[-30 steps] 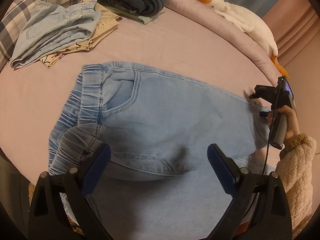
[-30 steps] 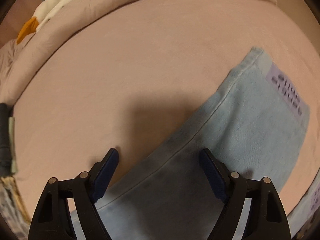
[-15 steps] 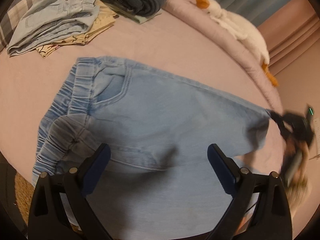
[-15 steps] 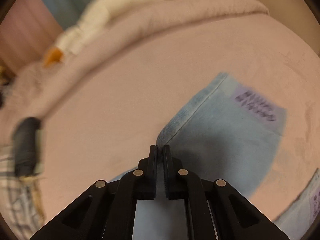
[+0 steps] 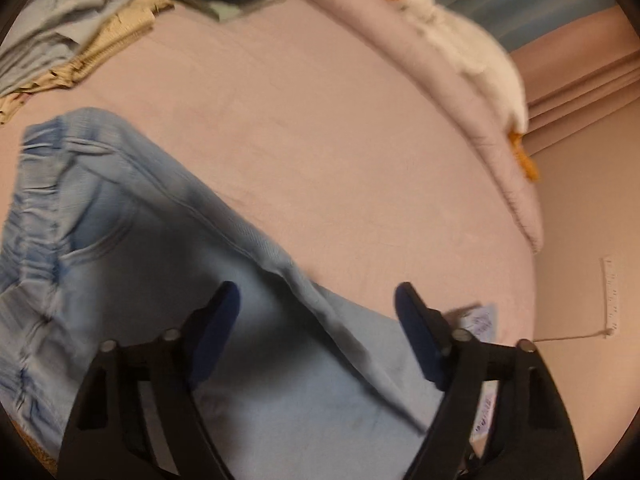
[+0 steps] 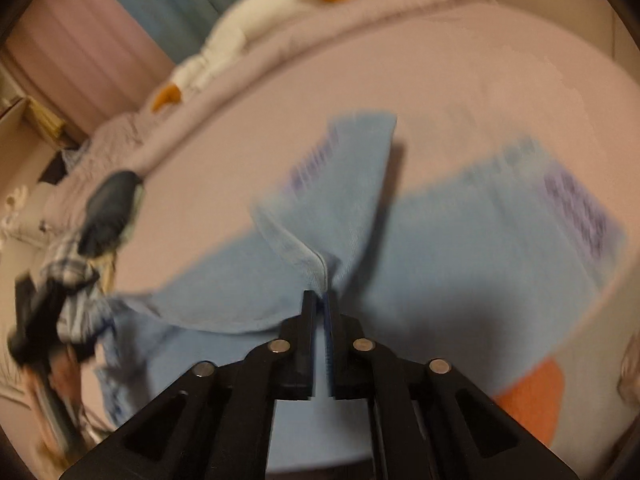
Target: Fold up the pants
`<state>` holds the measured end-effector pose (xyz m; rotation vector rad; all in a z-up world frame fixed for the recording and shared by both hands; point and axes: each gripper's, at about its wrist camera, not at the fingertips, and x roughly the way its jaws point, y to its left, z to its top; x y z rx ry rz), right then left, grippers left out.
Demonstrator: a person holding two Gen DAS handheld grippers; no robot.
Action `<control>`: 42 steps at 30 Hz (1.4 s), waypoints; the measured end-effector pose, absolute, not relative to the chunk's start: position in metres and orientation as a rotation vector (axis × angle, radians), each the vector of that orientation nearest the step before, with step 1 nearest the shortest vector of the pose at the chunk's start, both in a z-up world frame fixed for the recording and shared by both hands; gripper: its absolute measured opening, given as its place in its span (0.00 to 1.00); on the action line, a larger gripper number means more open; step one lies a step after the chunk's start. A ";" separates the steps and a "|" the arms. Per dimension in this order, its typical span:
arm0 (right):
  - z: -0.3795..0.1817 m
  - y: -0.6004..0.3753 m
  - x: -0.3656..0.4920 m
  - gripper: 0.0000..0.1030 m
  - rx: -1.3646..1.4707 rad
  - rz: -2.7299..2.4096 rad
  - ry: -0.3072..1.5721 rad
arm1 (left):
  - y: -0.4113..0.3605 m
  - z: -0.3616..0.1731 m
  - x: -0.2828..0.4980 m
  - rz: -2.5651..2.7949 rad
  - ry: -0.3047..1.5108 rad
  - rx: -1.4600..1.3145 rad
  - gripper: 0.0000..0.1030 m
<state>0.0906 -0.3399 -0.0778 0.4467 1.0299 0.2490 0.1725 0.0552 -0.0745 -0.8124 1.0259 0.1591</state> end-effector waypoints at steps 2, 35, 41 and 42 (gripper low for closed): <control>-0.076 -0.347 0.091 0.01 0.427 0.201 1.023 | 0.056 -0.087 0.186 0.188 1.063 -0.805 0.48; -0.077 -0.380 0.085 0.04 0.316 0.015 0.824 | -0.019 -0.069 -0.013 -0.022 0.918 -0.691 0.07; -0.133 -0.393 0.083 0.03 0.308 -0.016 0.922 | -0.025 -0.109 -0.023 0.021 0.979 -0.720 0.11; -0.132 -0.392 0.083 0.03 0.292 -0.018 0.914 | -0.024 -0.110 -0.023 0.024 0.976 -0.728 0.12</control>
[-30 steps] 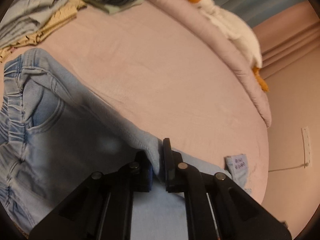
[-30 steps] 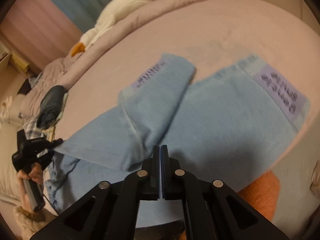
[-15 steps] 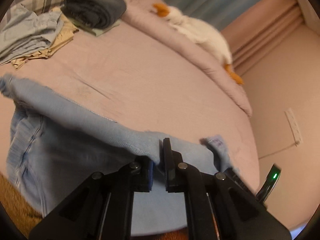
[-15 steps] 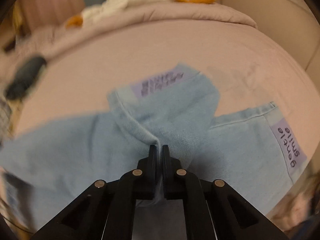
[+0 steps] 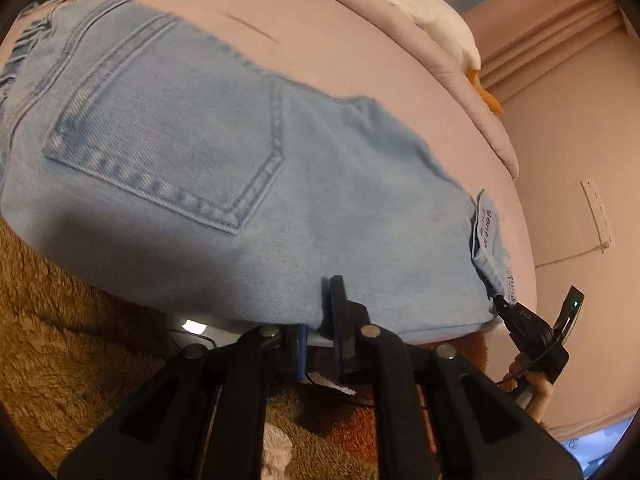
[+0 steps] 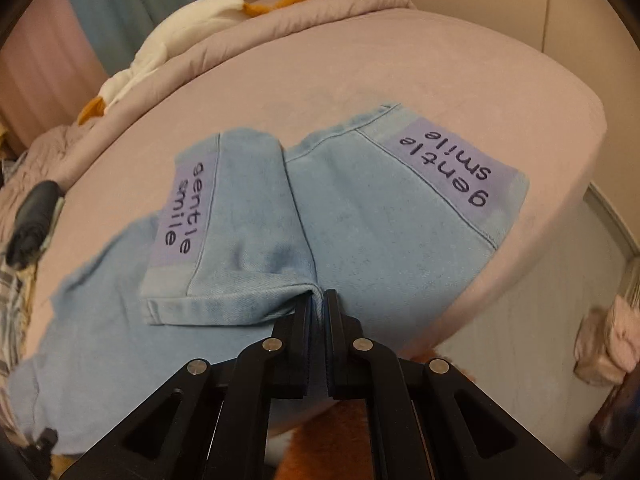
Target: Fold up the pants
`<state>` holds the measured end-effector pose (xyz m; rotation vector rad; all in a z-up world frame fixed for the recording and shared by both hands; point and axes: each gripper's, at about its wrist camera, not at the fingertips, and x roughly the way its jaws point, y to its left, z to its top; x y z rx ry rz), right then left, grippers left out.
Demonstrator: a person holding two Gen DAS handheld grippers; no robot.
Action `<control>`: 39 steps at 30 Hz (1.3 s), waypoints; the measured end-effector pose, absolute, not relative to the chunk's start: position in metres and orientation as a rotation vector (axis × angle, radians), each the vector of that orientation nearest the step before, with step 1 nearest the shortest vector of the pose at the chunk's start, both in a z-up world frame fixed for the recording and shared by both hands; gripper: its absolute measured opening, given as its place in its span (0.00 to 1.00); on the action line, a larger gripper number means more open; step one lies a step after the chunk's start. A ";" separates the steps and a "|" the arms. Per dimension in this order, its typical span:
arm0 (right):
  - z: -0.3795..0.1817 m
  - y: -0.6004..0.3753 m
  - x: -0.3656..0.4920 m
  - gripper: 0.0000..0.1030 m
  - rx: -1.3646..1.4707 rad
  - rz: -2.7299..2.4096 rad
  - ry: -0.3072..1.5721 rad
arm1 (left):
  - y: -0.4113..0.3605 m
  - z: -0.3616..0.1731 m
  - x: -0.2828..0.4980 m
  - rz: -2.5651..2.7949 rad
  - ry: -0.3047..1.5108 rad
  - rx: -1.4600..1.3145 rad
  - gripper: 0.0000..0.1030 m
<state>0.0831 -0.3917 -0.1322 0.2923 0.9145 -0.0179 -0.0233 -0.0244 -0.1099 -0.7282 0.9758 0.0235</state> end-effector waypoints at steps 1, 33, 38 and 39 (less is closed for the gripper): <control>-0.132 -0.391 0.084 0.04 0.281 -0.022 0.914 | -0.022 -0.110 -0.023 0.026 0.978 -0.742 0.13; -0.122 -0.343 0.067 0.57 -0.256 -0.263 0.827 | 0.066 -0.127 -0.073 0.222 0.954 -0.848 0.16; -0.124 -0.303 0.075 0.57 -0.427 -0.181 0.759 | 0.067 -0.126 -0.074 0.229 0.954 -0.838 0.16; -0.125 -0.298 0.077 0.57 -0.435 -0.167 0.756 | 0.066 -0.127 -0.073 0.230 0.955 -0.837 0.16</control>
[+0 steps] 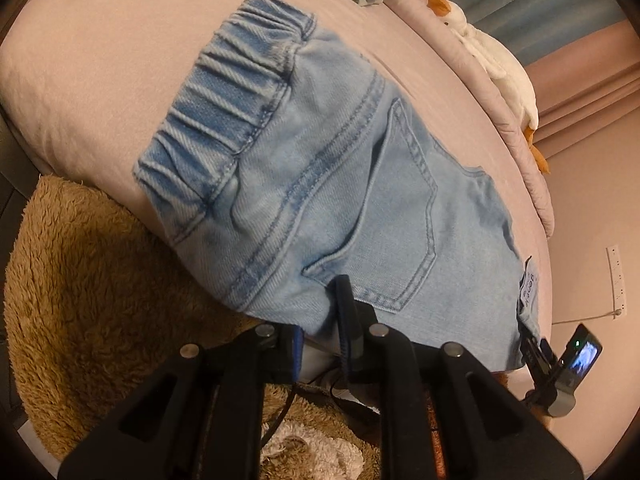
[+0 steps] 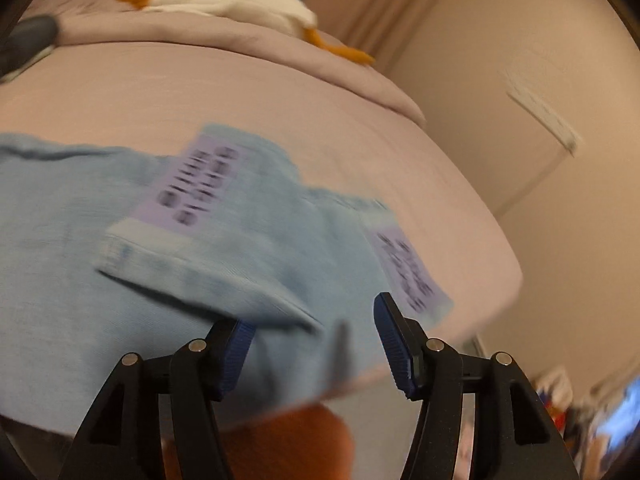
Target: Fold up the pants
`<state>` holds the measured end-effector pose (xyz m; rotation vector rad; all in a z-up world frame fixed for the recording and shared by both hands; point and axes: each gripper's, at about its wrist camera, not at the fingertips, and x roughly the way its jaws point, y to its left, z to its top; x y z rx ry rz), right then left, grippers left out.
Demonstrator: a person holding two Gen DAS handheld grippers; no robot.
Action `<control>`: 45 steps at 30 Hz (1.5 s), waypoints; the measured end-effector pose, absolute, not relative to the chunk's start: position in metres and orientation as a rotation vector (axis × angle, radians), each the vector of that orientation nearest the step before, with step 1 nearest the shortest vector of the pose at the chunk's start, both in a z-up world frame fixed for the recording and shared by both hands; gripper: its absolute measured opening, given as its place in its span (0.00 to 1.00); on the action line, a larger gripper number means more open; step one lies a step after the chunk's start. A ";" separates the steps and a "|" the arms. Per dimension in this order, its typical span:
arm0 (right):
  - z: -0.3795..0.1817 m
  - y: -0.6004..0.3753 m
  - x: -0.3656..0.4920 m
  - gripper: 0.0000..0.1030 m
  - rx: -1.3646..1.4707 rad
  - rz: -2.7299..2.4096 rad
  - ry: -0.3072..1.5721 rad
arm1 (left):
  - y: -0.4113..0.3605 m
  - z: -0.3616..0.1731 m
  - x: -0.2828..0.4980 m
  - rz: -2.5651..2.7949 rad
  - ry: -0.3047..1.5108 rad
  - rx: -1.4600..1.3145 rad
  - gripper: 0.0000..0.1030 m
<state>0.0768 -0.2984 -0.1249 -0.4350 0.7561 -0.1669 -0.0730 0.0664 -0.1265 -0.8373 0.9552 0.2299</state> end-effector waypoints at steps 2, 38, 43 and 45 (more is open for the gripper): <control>-0.125 -0.284 0.084 0.37 -0.443 -0.139 0.730 | 0.067 -0.127 -0.073 0.227 0.957 -0.840 0.16; -0.126 -0.480 0.100 0.09 0.460 -0.194 0.865 | 0.067 -0.115 -0.068 0.224 0.988 -0.855 0.21; -0.123 -0.480 0.106 0.08 0.426 -0.233 0.853 | 0.065 -0.120 -0.065 0.245 0.994 -0.833 0.18; -0.120 -0.480 0.103 0.08 0.407 -0.246 0.847 | 0.064 -0.123 -0.065 0.250 0.991 -0.822 0.19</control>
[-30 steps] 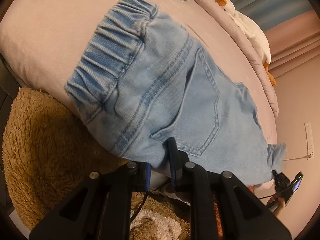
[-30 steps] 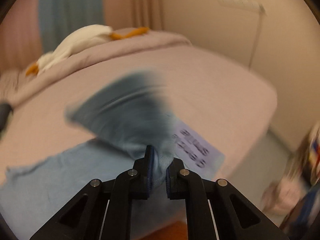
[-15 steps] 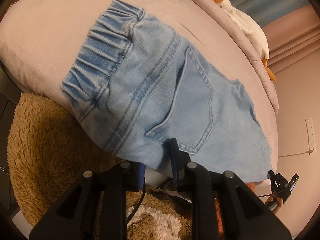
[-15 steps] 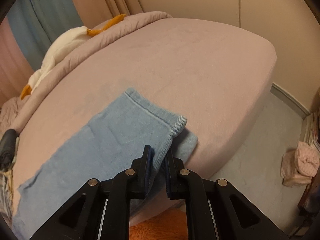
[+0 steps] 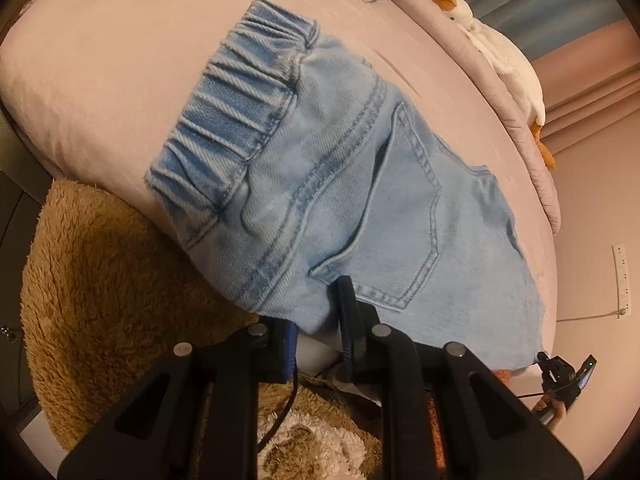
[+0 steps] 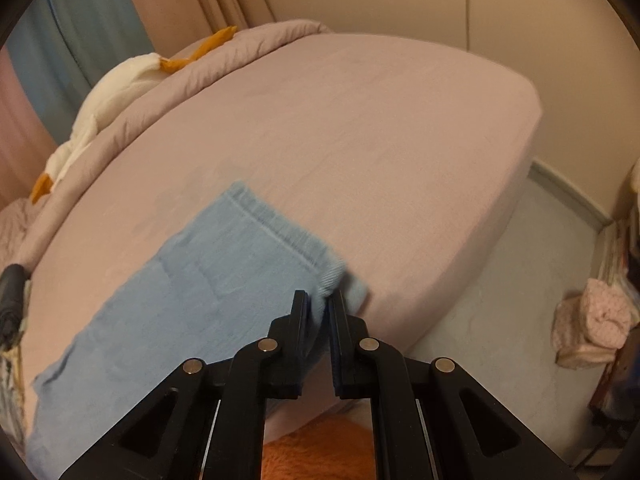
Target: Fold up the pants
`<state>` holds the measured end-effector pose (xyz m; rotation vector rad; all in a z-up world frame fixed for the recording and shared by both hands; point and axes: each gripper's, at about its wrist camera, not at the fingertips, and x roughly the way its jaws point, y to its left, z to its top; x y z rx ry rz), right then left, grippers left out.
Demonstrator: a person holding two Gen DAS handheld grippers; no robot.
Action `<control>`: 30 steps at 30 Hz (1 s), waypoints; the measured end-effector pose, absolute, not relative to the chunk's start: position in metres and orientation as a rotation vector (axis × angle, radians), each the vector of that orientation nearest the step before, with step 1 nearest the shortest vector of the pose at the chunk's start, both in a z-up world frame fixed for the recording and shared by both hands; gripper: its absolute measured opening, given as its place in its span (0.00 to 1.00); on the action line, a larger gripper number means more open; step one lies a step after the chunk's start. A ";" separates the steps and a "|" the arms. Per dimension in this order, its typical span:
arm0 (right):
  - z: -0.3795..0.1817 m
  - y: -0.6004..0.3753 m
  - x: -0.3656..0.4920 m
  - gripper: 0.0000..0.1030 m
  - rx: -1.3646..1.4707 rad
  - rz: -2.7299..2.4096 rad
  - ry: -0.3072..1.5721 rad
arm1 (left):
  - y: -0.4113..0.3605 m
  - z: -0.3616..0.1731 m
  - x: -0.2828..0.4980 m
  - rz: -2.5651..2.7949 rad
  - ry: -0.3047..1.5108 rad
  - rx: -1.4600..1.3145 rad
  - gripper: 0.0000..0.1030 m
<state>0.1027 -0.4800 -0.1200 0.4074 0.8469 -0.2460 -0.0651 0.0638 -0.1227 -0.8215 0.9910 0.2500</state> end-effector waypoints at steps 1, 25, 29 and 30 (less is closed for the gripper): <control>-0.121 -0.480 0.103 0.08 0.397 -0.259 0.848 | 0.064 -0.125 -0.065 0.250 0.992 -0.820 0.20; -0.058 -0.223 0.119 0.64 0.027 0.579 0.930 | 0.096 -0.054 -0.095 0.271 0.913 -0.809 0.68; -0.064 -0.161 0.120 0.64 -0.081 0.686 0.956 | 0.115 -0.049 -0.107 0.313 0.852 -0.814 0.73; -0.066 -0.147 0.125 0.64 -0.104 0.698 0.967 | 0.118 -0.050 -0.102 0.298 0.851 -0.817 0.73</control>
